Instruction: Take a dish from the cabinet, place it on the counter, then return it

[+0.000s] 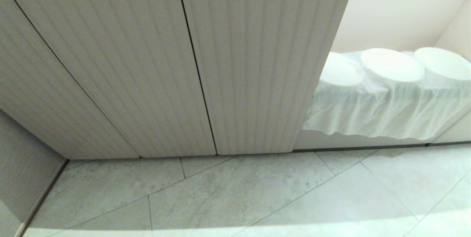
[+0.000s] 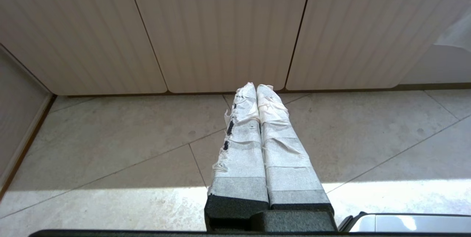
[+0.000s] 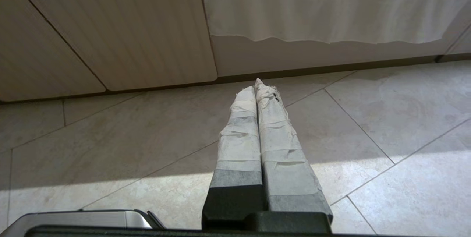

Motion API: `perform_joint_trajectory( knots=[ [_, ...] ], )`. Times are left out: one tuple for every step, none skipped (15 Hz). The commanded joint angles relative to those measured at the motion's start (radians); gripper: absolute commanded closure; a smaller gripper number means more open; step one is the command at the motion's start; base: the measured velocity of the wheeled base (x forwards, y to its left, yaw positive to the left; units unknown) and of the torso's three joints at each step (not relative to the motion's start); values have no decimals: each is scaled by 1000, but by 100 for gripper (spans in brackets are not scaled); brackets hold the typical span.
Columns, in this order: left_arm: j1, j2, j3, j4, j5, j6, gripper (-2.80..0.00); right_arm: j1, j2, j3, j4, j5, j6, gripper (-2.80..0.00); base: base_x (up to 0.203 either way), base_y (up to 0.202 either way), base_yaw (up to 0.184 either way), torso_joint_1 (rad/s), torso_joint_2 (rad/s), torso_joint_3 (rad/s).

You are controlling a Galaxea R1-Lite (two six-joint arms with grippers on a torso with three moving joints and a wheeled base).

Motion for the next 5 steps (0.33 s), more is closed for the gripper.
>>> perform_joint_trajectory(
  knots=[
    [0,0,0,0,0,-1,0,0,2,0,-3,2,4,0,0,0,0,0,0,0],
    [0,0,0,0,0,-1,0,0,2,0,-3,3,5,0,0,0,0,0,0,0],
    [0,0,0,0,0,-1,0,0,2,0,-2,2,3,0,0,0,0,0,0,0],
    [0,0,0,0,0,-1,0,0,2,0,-2,1,5,0,0,0,0,0,0,0],
    [1,0,0,0,0,-1,0,0,2,0,-2,2,5,0,0,0,0,0,0,0]
  ],
)
